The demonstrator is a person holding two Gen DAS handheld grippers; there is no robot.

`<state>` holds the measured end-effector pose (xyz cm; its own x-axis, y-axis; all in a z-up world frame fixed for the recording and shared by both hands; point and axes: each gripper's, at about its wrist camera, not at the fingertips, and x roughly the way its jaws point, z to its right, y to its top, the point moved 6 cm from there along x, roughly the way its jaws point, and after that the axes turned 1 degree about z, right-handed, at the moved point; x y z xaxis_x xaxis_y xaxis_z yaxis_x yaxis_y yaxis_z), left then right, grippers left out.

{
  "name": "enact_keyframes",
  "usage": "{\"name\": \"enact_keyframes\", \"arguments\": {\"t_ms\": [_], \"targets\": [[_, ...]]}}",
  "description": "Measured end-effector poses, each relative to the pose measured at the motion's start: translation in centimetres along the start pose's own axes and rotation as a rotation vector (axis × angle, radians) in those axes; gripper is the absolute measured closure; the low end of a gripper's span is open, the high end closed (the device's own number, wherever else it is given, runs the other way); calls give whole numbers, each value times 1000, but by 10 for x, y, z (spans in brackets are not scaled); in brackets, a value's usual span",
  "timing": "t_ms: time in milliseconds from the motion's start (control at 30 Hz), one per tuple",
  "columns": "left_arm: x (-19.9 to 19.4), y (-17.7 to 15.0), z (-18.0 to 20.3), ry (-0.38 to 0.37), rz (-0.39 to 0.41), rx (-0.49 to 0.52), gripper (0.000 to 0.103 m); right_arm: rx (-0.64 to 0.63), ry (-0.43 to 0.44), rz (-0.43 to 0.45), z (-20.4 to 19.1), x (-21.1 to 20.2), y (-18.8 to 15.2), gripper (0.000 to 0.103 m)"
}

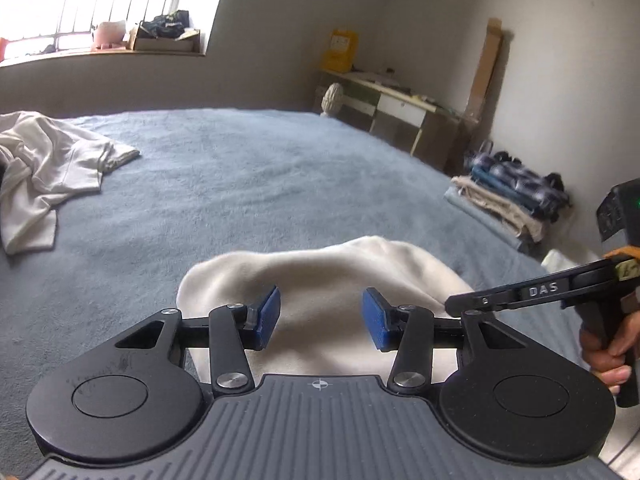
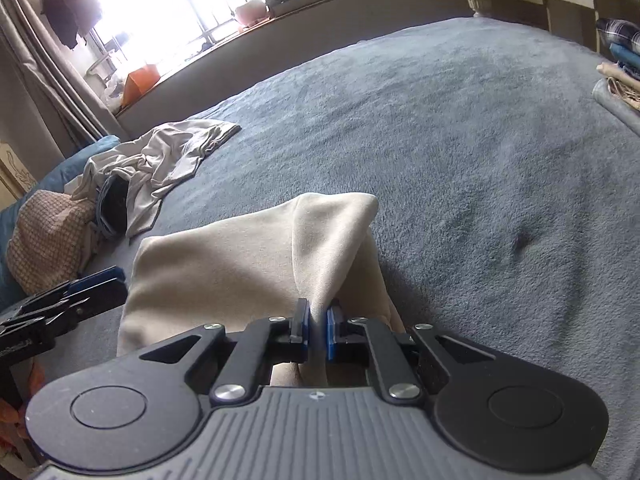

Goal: Fold clothes

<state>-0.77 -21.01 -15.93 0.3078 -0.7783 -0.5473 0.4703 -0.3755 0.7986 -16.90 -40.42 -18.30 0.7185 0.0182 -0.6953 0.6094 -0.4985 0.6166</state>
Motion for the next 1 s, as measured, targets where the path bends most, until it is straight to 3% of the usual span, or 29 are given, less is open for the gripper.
{"name": "enact_keyframes", "arguments": {"t_ms": [233, 300, 400, 500, 633, 700, 767, 933, 1000], "targets": [[17, -15, 3, 44, -4, 10, 57, -29, 0, -30, 11, 7, -8, 93], [17, -15, 4, 55, 6, 15, 57, -58, -15, -37, 8, 1, -2, 87], [17, -17, 5, 70, 21, 21, 57, -192, -103, 38, 1, -18, 20, 85], [17, -17, 6, 82, 33, 24, 57, -308, -71, 98, -15, -22, 42, 85], [18, -19, 12, 111, 40, 58, 56, -442, 1, 46, -40, 21, 49, 85], [21, -20, 14, 121, 39, 81, 56, -516, -62, -30, -33, 58, 38, 86], [23, -21, 17, 138, 42, 103, 55, -540, -86, -66, -20, 82, 26, 80], [23, -21, 16, 136, 45, 104, 54, -490, -119, 14, -21, 28, 34, 79], [24, -20, 17, 138, 46, 102, 53, -493, -54, 58, -28, -12, 28, 79]]}}
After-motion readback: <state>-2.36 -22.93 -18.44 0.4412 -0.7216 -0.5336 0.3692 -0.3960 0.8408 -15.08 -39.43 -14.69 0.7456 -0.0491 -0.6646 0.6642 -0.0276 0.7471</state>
